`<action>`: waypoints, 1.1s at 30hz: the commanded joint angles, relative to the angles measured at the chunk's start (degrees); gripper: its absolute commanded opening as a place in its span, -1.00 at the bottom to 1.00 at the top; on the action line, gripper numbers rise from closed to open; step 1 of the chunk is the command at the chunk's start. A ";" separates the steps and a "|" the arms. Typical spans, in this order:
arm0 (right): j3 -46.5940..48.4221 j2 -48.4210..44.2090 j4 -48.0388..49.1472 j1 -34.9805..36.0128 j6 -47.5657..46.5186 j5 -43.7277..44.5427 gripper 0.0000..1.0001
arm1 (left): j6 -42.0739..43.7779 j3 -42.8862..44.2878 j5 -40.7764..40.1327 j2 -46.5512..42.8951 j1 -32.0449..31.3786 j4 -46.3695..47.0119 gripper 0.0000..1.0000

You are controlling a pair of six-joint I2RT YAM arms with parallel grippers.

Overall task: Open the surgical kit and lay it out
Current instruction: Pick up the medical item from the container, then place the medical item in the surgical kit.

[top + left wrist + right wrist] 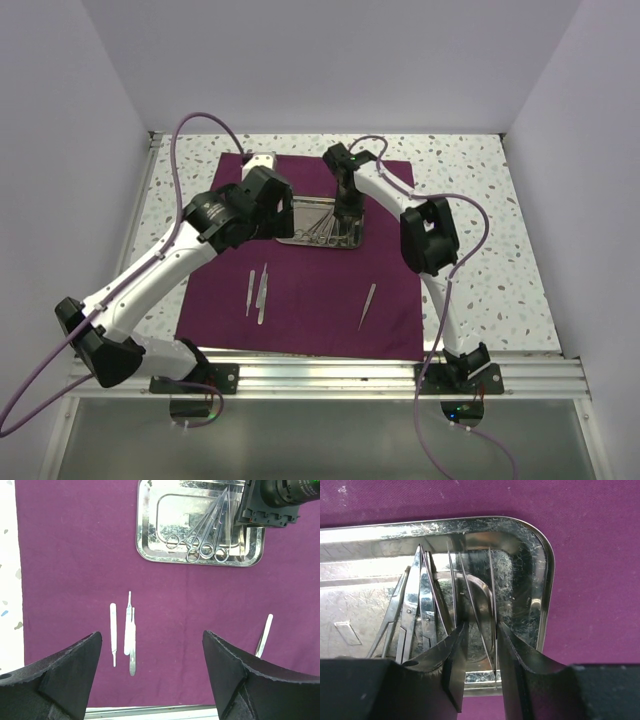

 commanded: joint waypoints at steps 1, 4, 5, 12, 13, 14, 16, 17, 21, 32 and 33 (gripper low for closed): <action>-1.67 1.84 1.44 -0.14 -0.36 0.86 -0.33 | 1.43 3.13 0.14 0.72 0.53 -0.68 0.70; -2.90 1.23 1.70 -0.22 -0.44 1.21 -0.46 | 1.35 3.58 0.23 0.99 0.53 -0.77 0.69; -3.26 0.88 1.79 -0.31 -0.62 1.21 -0.51 | 1.35 3.58 0.23 1.08 0.53 -0.77 0.69; -3.70 -1.05 1.61 -0.49 -1.41 0.95 -1.00 | 1.43 4.36 0.50 2.04 0.53 -0.77 0.64; -3.79 -1.76 1.61 -0.49 -1.59 1.04 -1.00 | 1.43 4.63 0.41 2.13 0.53 -0.85 0.63; -3.79 -3.59 1.61 -0.75 -1.85 1.04 -1.00 | 1.78 4.72 0.06 2.48 0.53 -0.94 0.63; -3.96 -5.97 1.26 -0.93 -2.29 1.47 -1.00 | 2.05 5.33 -0.47 2.83 0.53 -0.94 0.63; -3.87 -7.20 1.00 -1.19 -2.46 1.48 -1.00 | 2.40 5.42 -0.73 3.01 0.53 -0.85 0.63; -6.85 -17.45 0.03 -1.54 -2.90 0.60 -1.00 | 3.89 5.42 -0.39 4.06 0.53 0.28 0.63; -49.46 -45.61 10.30 -1.37 2.80 -7.39 -1.00 | 8.38 4.36 7.26 17.94 0.53 14.52 0.65; -52.45 -46.84 13.01 -1.28 3.24 -8.97 -1.00 | 8.47 5.06 7.70 19.52 0.53 16.18 0.65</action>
